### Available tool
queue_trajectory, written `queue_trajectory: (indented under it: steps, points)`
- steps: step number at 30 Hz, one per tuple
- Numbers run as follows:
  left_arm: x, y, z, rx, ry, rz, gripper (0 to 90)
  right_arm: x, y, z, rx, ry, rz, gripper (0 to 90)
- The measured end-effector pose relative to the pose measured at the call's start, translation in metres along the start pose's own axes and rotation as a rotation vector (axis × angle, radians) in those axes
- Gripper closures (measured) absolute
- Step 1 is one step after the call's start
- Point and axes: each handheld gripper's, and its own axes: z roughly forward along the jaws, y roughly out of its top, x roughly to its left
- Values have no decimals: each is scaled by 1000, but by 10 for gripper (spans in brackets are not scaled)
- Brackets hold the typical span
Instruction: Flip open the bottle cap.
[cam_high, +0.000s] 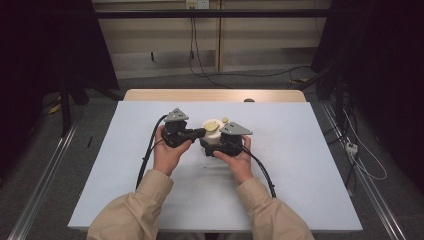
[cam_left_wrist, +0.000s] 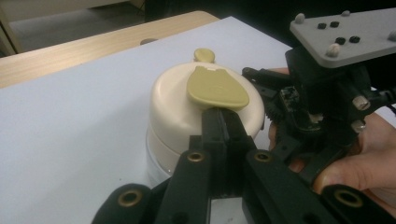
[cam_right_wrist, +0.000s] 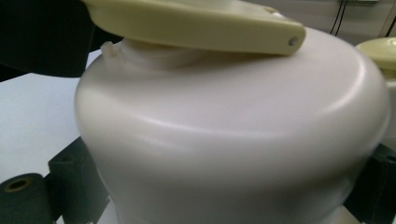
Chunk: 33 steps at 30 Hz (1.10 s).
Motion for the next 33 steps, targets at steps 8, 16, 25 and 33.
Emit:
queue_trajectory:
  steps: [8,16,25,33]
  points:
    - [-1,2,0,-13,-4,-2,900,0,0,0,-1,1,3,68]
    - [-1,4,0,-16,-4,-11,900,0,0,0,0,1,3,68]
    - [-2,8,-1,-24,-2,-9,900,0,0,0,0,0,7,68]
    - [-3,10,0,-36,1,-14,900,0,0,0,1,-3,9,68]
